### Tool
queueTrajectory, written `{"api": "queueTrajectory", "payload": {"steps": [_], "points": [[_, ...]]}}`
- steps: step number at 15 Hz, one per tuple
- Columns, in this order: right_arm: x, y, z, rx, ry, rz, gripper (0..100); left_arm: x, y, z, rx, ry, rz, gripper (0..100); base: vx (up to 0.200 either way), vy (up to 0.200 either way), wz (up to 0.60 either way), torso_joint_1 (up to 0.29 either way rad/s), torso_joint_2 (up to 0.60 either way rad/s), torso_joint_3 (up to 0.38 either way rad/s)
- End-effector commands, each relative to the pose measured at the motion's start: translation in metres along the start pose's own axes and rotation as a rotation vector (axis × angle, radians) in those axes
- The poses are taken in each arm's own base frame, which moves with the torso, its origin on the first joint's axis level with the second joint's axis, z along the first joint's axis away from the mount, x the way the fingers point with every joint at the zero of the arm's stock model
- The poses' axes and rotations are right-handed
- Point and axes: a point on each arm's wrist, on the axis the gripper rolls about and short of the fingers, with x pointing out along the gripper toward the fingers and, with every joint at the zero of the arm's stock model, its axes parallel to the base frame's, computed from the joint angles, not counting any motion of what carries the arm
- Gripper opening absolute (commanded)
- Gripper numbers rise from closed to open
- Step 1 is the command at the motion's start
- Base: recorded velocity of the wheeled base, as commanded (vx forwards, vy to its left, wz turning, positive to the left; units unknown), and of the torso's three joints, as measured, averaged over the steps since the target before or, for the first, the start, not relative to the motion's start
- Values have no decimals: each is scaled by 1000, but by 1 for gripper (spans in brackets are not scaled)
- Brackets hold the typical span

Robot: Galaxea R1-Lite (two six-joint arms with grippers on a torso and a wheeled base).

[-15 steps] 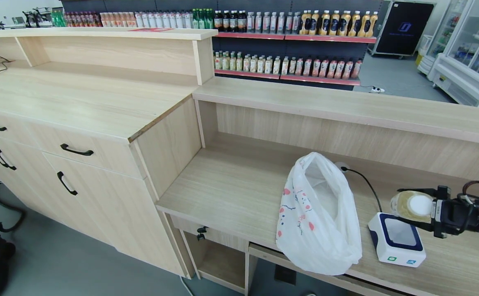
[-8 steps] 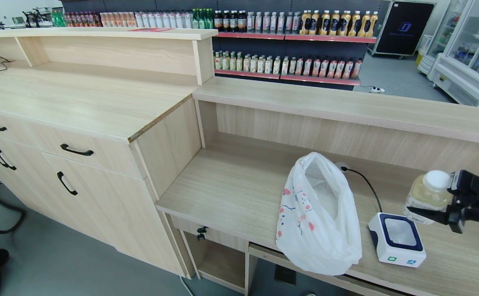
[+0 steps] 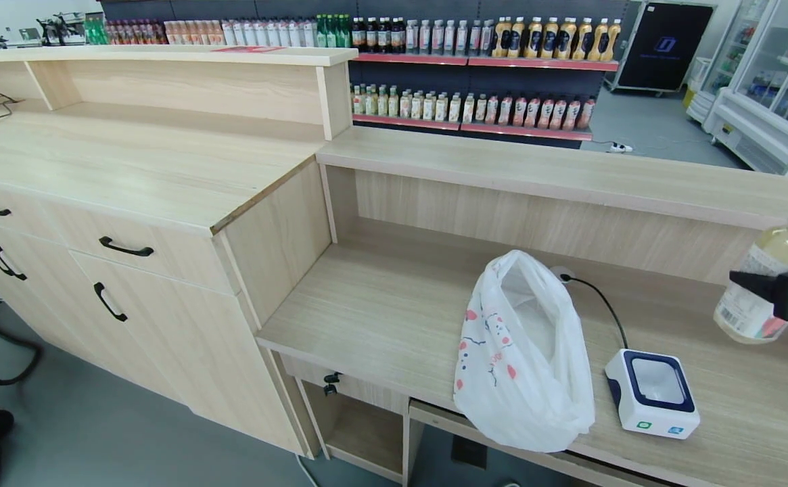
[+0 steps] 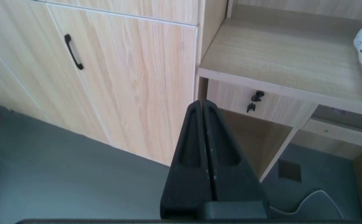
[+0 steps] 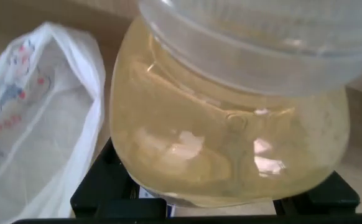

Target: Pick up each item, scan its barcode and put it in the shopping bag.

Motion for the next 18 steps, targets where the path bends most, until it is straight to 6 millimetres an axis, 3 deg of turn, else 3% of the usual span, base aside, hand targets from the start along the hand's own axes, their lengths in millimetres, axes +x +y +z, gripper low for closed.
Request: {"api": "queueTrajectory", "payload": {"steps": [1,3,7,9,14,18], "points": [[9,42,13,45,-117,-35,0,0,0,0,0,0,1,0,0,0,0,0,0,0],[14,53,8,-59,-153,-80,0,0,0,0,0,0,1,0,0,0,0,0,0,0],[21,54,9,-244,-191,-109,0,0,0,0,0,0,1,0,0,0,0,0,0,0],[23,56,10,-247,-214,-96,0,0,0,0,0,0,1,0,0,0,0,0,0,0],[36,68,7,-282,-256,-17,0,0,0,0,0,0,1,0,0,0,600,0,3,3],[64,74,-16,-162,-168,133,0,0,0,0,0,0,1,0,0,0,150,1,1,2]]}}
